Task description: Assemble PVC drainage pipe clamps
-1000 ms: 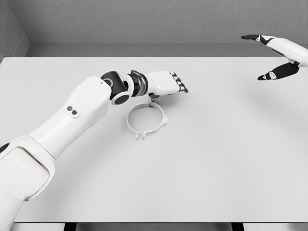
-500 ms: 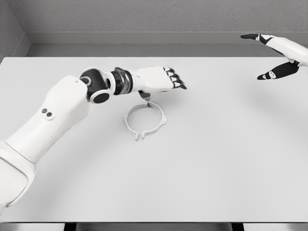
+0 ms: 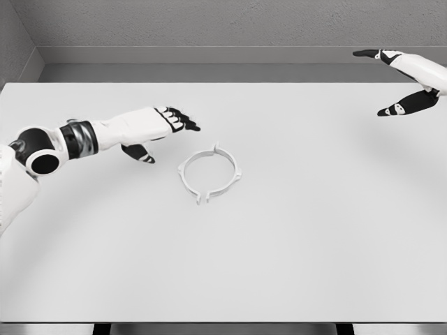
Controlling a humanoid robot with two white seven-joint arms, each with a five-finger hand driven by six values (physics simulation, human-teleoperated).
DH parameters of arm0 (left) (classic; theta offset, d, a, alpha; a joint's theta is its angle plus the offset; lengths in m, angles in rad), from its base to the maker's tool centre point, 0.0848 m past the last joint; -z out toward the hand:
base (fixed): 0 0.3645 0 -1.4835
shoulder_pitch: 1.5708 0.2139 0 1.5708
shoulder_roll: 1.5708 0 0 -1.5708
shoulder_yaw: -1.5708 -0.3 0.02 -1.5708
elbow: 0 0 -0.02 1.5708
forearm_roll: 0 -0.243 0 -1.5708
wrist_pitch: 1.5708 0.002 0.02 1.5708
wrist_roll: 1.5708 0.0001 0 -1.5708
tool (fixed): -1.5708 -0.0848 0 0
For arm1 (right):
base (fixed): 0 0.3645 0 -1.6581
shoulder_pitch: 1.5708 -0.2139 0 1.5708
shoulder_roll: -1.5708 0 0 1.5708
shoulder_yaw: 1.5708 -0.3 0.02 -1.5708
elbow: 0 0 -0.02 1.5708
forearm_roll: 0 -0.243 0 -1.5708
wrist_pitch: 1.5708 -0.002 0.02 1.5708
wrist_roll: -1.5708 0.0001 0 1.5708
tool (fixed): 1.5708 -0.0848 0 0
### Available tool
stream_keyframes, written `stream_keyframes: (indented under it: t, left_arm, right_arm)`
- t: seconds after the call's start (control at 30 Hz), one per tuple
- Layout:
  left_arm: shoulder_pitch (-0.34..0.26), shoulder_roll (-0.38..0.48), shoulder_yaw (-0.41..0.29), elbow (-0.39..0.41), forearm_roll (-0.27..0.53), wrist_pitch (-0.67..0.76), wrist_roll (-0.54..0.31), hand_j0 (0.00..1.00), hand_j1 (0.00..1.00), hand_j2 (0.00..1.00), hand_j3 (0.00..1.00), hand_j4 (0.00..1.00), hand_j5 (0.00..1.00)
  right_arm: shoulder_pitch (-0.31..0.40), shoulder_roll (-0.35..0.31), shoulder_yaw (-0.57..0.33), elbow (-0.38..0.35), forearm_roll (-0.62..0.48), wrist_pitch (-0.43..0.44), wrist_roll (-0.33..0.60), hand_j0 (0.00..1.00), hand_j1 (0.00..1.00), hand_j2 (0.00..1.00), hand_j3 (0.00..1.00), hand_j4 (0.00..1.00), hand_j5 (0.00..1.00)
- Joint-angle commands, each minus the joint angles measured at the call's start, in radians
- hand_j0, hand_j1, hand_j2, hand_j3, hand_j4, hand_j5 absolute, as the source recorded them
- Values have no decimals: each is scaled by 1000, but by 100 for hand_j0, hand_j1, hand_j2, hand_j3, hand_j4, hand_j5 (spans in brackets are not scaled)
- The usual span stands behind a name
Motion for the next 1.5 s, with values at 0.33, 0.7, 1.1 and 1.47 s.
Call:
stream_keyframes:
  t: [0.33,0.7,1.1,1.47]
  left_arm:
    - [58,7,-25,-110,11,2,-18,100,100,100,100,100,100]
    - [57,-27,-78,-109,10,2,-46,100,100,100,100,100,100]
    - [57,-64,-78,-110,11,2,-46,100,100,100,100,100,100]
    - [57,-93,-100,-110,11,2,-46,100,100,100,100,100,100]
  right_arm:
    - [11,-1,0,-35,-8,3,-1,100,100,100,100,100,100]
    - [11,-2,0,-41,-8,3,-1,100,100,100,100,100,100]
    - [17,-2,0,-60,-8,3,-1,100,100,100,100,100,100]
    - [23,-2,0,-61,-8,3,-1,100,100,100,100,100,100]
